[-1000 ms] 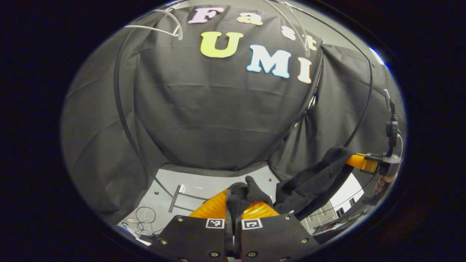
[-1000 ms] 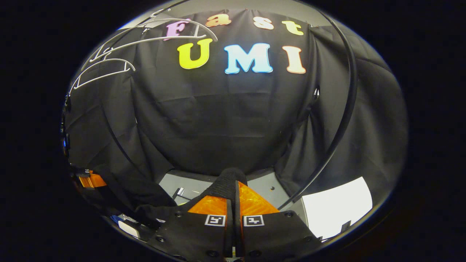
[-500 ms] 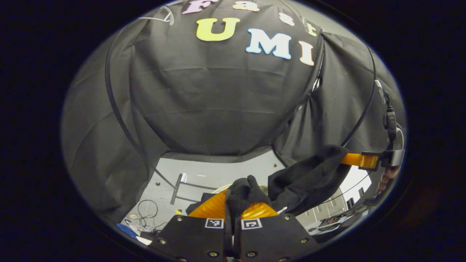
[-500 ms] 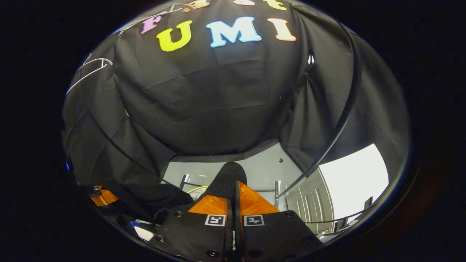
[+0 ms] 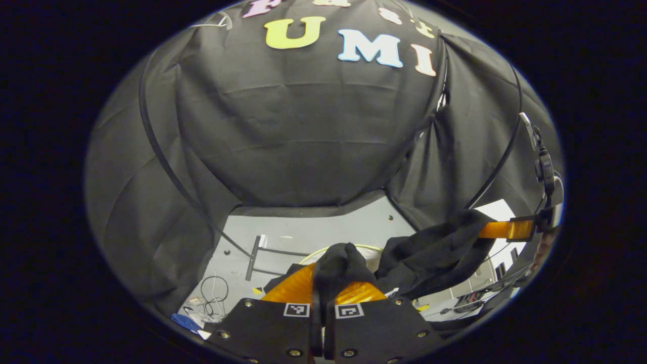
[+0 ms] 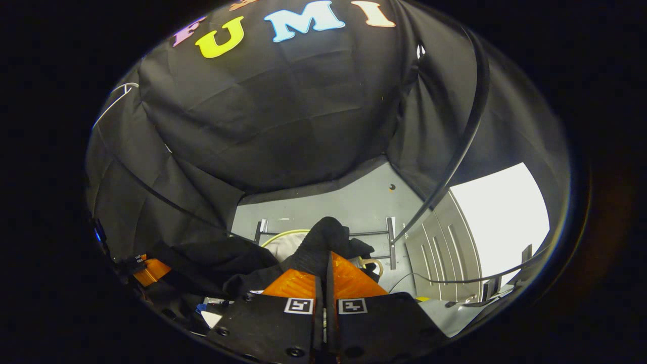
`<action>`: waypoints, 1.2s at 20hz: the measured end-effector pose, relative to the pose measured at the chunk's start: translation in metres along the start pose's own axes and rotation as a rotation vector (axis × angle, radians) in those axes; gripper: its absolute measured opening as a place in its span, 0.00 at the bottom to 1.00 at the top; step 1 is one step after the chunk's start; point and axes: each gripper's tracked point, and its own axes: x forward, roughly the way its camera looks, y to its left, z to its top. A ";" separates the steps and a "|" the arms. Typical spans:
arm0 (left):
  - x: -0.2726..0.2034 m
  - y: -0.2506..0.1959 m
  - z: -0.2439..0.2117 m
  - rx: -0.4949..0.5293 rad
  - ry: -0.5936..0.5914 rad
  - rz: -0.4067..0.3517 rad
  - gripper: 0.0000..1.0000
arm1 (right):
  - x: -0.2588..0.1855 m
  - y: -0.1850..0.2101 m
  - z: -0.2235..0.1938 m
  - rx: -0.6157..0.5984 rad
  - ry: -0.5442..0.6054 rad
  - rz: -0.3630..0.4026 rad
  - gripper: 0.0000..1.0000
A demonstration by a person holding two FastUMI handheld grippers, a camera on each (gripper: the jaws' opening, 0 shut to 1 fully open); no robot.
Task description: Grasp the clothes on the hanger with both hands and then place them into the laundry hamper below.
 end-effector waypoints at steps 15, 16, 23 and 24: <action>0.003 0.022 -0.055 -0.040 0.115 0.114 0.49 | -0.005 -0.006 -0.027 -0.018 0.100 0.019 0.75; -0.001 0.027 -0.058 -0.046 0.117 0.138 0.65 | -0.006 -0.010 -0.027 -0.028 0.091 0.010 1.00; -0.055 0.033 -0.033 0.025 0.051 0.269 1.00 | -0.050 -0.052 0.020 -0.018 -0.071 -0.072 0.98; -0.065 0.025 -0.025 0.010 0.033 0.262 0.98 | -0.058 -0.059 0.029 -0.013 -0.107 -0.081 0.98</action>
